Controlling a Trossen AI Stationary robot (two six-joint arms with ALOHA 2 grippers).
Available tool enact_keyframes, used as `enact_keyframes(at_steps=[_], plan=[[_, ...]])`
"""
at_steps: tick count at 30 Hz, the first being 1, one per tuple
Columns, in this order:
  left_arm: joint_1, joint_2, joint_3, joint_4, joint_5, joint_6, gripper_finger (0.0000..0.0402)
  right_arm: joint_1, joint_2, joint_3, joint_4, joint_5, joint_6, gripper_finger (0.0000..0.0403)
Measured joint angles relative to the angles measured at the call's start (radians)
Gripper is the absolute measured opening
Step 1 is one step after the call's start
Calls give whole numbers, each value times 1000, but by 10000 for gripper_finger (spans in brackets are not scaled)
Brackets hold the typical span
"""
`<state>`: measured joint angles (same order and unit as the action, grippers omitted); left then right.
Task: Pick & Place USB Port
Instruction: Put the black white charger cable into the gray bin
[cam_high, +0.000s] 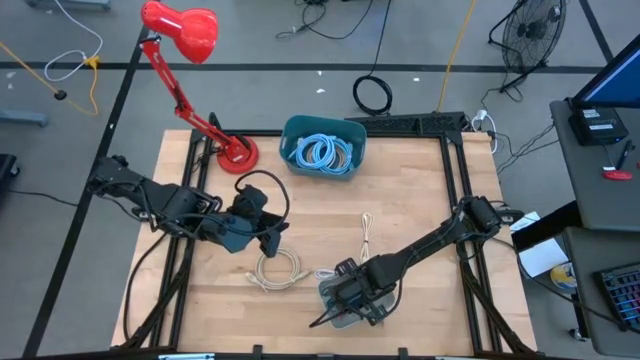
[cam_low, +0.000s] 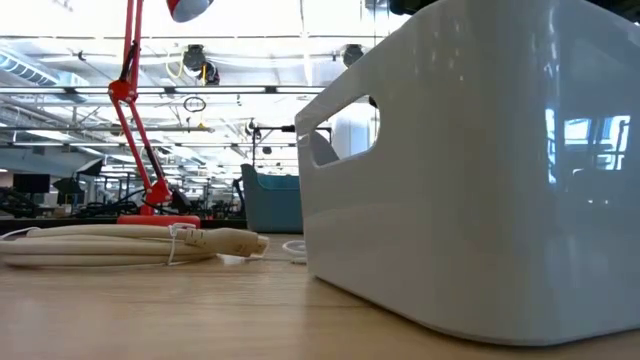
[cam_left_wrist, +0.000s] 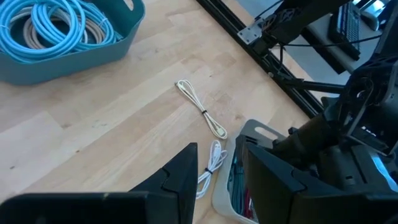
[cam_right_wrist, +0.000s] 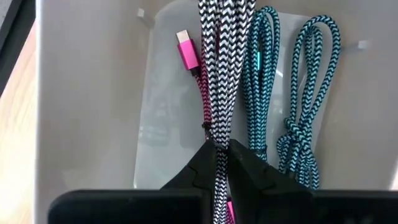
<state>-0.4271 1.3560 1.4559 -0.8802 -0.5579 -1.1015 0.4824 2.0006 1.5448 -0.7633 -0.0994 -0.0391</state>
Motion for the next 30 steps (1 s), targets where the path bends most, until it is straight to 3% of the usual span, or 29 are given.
enact_keyframes(at_steps=[10, 25, 30], plan=[[0, 0, 0, -9, 0, 4, 131, 3, 0, 0, -1, -38, 55, 18], [0, 0, 0, -15, -1, 6, 131, 3, 0, 0, -13, -214, 84, 18], [0, 0, 0, -15, -1, 6, 131, -5, 0, 0, -13, -219, 79, 18]])
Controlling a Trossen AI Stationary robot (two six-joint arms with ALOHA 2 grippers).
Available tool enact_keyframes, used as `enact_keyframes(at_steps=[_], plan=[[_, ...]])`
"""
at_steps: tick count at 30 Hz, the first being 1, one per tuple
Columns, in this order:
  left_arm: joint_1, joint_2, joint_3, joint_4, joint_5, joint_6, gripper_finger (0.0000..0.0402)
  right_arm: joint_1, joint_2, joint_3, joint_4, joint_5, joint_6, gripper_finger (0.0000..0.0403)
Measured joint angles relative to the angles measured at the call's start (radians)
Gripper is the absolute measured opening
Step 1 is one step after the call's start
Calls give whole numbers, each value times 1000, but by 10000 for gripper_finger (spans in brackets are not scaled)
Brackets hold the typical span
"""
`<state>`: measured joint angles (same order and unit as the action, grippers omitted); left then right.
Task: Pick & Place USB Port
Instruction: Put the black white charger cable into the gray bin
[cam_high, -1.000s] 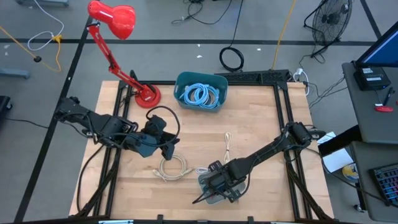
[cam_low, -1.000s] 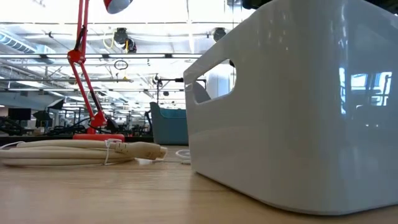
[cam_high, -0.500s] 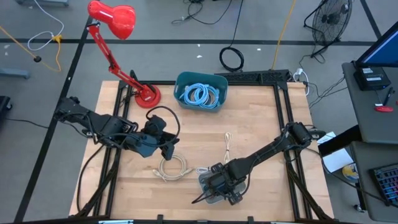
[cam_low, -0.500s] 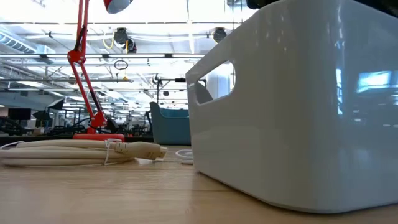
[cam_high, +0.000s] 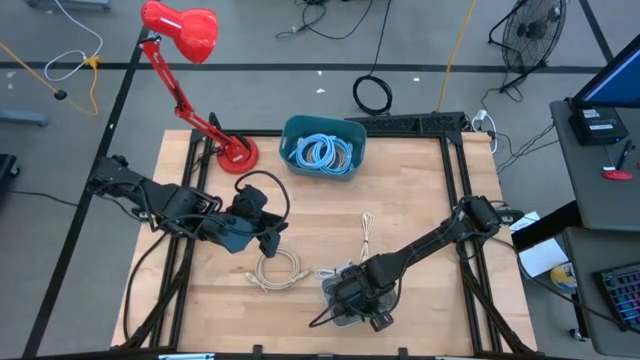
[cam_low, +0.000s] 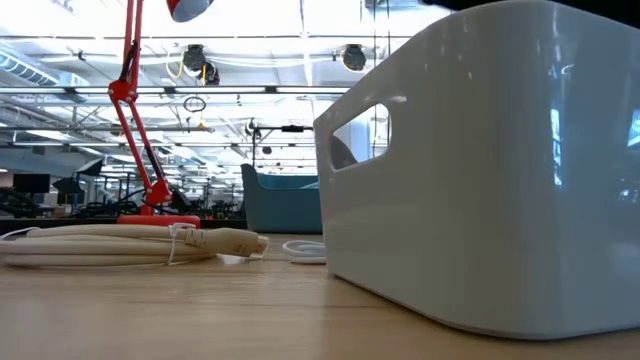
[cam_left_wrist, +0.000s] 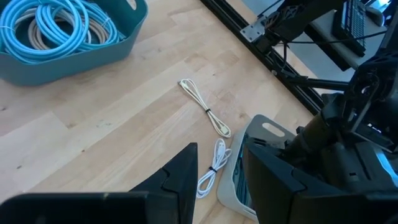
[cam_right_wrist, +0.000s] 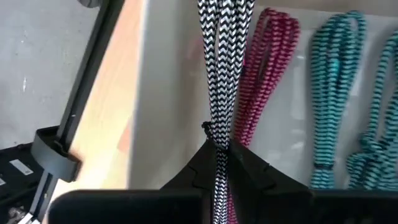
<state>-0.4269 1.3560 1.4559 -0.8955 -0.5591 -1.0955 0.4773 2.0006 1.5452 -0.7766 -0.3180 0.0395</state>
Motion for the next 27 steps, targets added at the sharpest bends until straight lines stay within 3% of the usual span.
enact_keyframes(at_steps=[18, 27], plan=[[0, 0, 0, 2, -1, -14, 131, -11, 87, 2, -14, 26, -29, 22], [0, 0, 0, 2, -1, -12, 131, -15, 78, 0, -34, 60, 2, 90]])
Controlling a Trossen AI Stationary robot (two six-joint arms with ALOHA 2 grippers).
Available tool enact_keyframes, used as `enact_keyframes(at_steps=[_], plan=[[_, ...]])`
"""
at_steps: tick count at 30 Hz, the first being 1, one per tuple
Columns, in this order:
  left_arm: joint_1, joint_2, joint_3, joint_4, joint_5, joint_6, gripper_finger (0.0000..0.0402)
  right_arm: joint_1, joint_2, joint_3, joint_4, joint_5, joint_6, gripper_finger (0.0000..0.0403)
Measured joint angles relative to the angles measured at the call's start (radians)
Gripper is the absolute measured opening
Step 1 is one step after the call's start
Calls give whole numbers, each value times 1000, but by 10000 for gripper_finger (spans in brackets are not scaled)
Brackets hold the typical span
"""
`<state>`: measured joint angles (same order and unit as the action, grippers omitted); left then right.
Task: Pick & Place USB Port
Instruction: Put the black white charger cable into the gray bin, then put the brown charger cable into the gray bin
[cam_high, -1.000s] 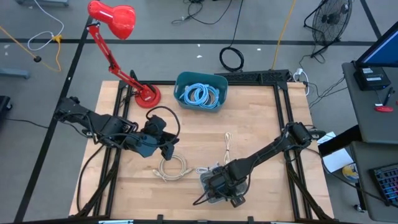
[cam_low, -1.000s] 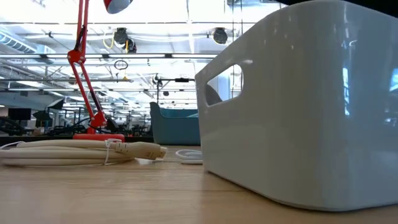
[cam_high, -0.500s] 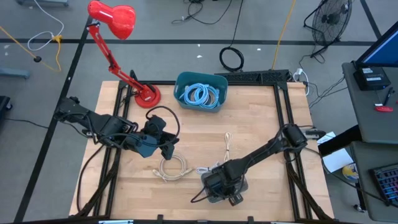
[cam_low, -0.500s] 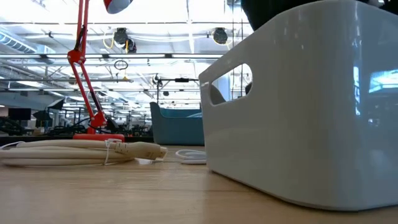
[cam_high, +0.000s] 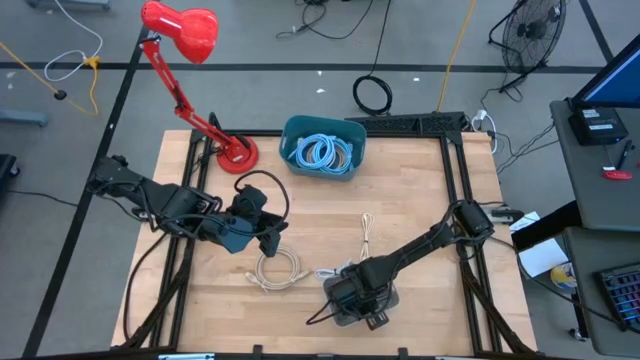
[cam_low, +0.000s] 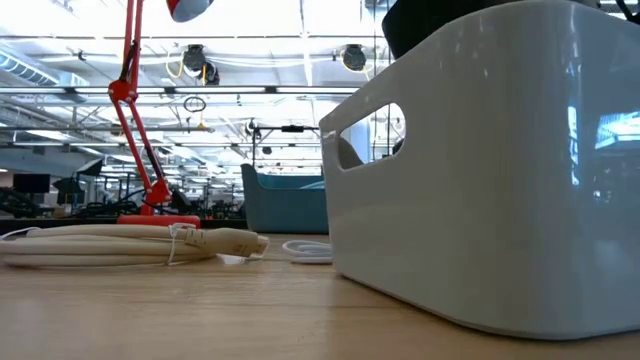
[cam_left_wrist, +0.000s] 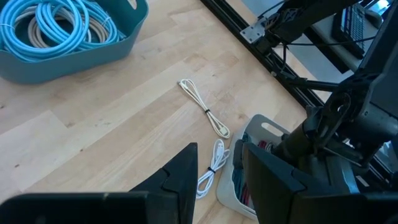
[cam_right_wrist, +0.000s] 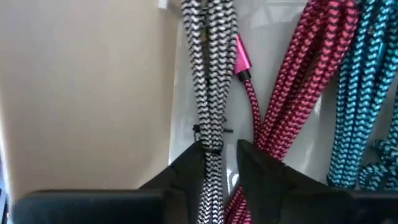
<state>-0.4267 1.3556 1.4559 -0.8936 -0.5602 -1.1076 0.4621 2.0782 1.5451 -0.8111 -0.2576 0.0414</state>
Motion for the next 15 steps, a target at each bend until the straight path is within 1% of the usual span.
enact_keyframes(at_steps=[4, 7, 15], plan=[[0, 0, 0, 0, -2, 3, 131, 0, -13, -1, -15, 0, 0, 121], [0, 0, 0, 0, -9, 2, 131, -1, -43, -2, -24, 15, -2, 133], [1, 0, 0, 0, -18, 3, 131, -8, -157, -1, -25, 78, 5, 135]])
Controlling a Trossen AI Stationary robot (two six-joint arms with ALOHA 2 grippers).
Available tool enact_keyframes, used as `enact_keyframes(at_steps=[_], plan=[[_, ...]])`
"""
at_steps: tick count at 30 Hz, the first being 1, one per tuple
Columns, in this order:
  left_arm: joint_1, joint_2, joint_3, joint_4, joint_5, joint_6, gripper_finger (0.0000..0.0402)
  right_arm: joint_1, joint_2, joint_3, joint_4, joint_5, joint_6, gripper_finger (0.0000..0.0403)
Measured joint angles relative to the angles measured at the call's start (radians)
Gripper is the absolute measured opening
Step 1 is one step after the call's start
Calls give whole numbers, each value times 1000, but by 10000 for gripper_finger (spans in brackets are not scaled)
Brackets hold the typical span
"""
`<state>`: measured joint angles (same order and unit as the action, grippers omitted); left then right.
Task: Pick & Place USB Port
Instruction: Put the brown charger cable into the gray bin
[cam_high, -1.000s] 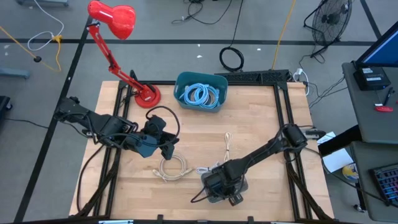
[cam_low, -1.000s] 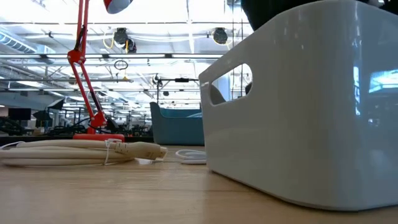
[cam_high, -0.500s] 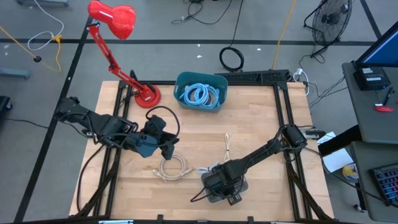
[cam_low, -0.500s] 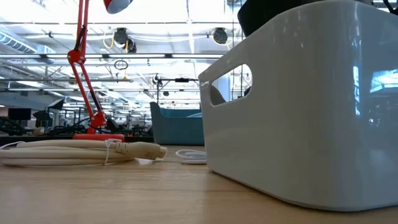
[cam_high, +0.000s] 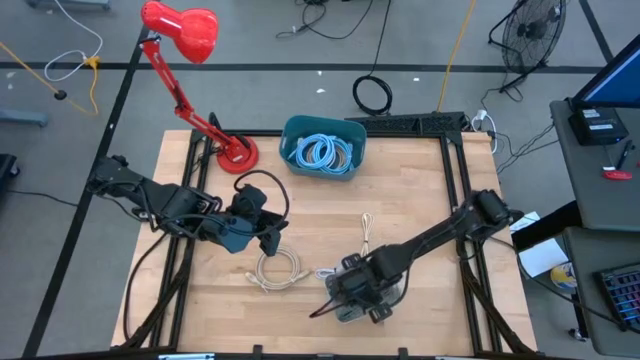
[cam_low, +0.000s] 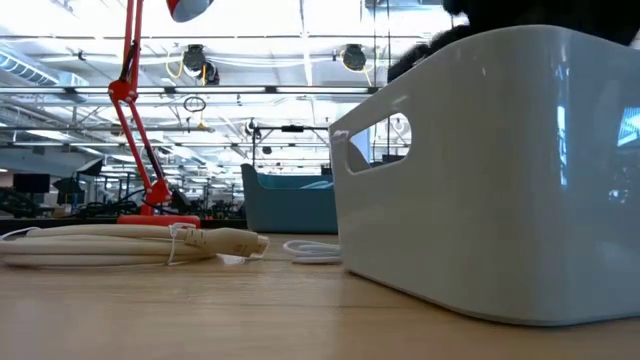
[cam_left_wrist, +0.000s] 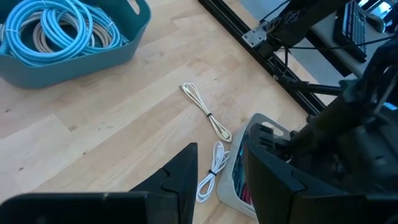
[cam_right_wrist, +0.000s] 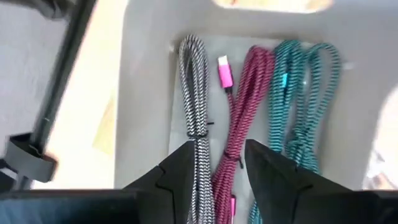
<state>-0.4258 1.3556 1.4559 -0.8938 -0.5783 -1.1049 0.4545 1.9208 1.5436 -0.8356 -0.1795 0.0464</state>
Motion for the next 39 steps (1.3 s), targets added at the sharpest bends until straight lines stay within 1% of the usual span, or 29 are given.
enact_keyframes(at_steps=[5, 9, 13, 21, 25, 28, 32, 36, 39], plan=[[0, 0, 0, 0, -8, 0, 131, -6, -42, 1, -5, 4, 34, 139], [0, 0, 0, 1, -21, -1, 131, -14, -73, 1, -5, 40, 56, 138], [5, 0, 0, 2, -27, -1, 131, -35, -109, 1, -3, 110, 103, 137], [27, 0, 0, 5, -27, 30, 131, -121, -194, 1, 47, 331, 265, 137], [53, 0, 0, 4, -17, 77, 131, -190, -217, 2, 109, 381, 319, 136], [88, 0, 0, 0, 23, 128, 131, -252, -228, 1, 161, 398, 387, 137], [160, -4, 0, 0, 115, 243, 131, -338, -228, 2, 237, 391, 445, 137], [227, -9, 0, -20, 219, 427, 131, -412, -228, 2, 257, 388, 473, 136], [248, -13, 1, -62, 329, 613, 131, -462, -228, 2, 232, 389, 469, 137]])
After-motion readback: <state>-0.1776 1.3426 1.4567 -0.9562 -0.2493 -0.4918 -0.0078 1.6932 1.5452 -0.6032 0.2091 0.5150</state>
